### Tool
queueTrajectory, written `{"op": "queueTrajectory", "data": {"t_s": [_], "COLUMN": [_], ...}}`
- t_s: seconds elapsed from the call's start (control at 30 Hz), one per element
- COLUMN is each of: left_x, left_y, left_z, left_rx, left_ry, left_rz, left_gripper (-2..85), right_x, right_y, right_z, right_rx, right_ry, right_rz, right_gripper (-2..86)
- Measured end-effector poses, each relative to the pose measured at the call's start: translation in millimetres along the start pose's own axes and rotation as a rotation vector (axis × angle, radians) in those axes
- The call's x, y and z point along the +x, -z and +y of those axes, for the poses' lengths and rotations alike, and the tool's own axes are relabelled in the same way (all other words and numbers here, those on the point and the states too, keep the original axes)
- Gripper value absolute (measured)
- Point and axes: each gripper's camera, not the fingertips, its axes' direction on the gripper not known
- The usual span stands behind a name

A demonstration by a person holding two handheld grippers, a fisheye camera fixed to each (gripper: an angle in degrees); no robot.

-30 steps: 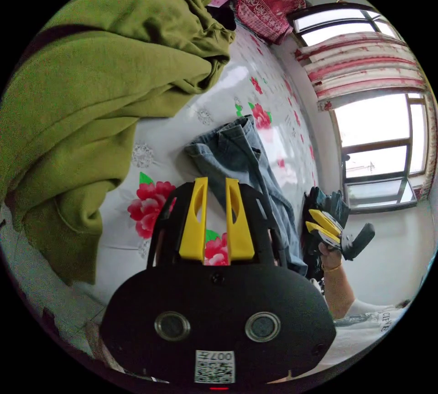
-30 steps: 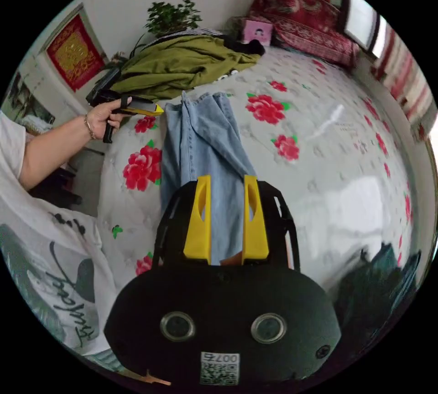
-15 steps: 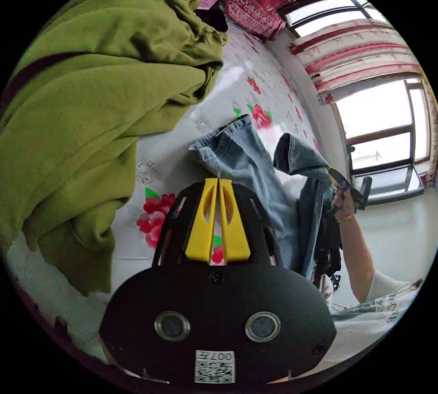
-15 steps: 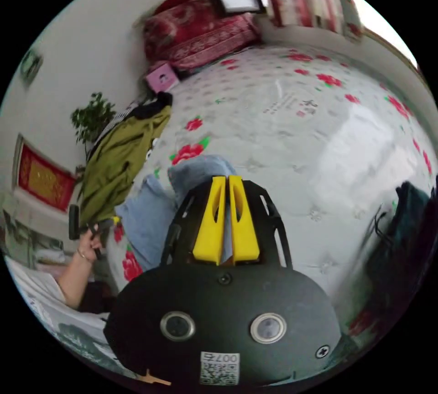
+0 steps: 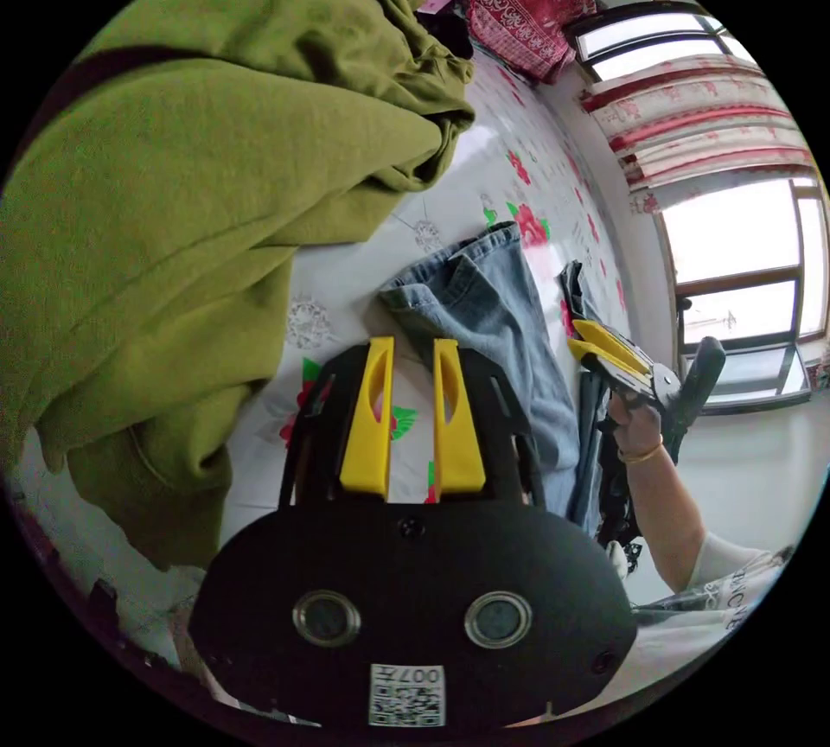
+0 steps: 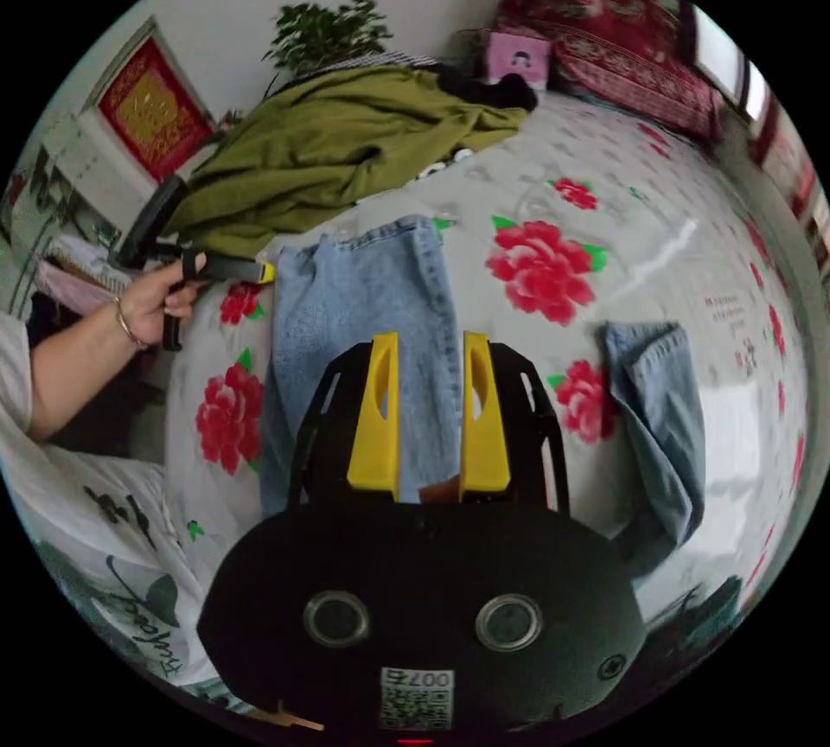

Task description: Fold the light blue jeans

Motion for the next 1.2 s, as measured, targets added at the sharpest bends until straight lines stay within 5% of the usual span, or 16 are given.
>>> {"op": "queueTrajectory", "data": {"t_s": [0.17, 0.27, 0.4, 0.53, 0.73, 0.9, 1.2], "left_x": [14, 18, 13, 20, 49, 47, 68], "left_y": [-6, -7, 2, -1, -17, -20, -37], "left_z": [-4, -5, -7, -12, -10, -15, -18], "left_rx": [-0.016, -0.03, 0.009, 0.003, -0.011, -0.031, 0.059], "left_ry": [-0.044, -0.089, -0.037, -0.076, -0.171, -0.136, -0.17], "left_rz": [-0.107, -0.114, -0.131, -0.049, -0.223, -0.179, -0.068], "left_gripper": [-0.4, -0.8, -0.5, 4.3, -0.2, -0.6, 8.9], "right_x": [-28, 12, 73, 45, -5, 75, 32], "right_y": [-61, -63, -25, -21, -55, -24, 85], "right_z": [-16, -14, 17, 17, 0, 12, 118], "right_rx": [-0.107, -0.145, 0.018, 0.038, -0.083, 0.019, 0.215], "right_ry": [0.097, -0.085, -0.336, -0.207, -0.039, -0.406, -0.431], "right_rz": [0.098, 0.205, -0.005, -0.102, 0.105, -0.037, 0.087], "right_gripper": [1.3, 0.5, 1.5, 2.6, 0.6, 1.1, 3.7]}}
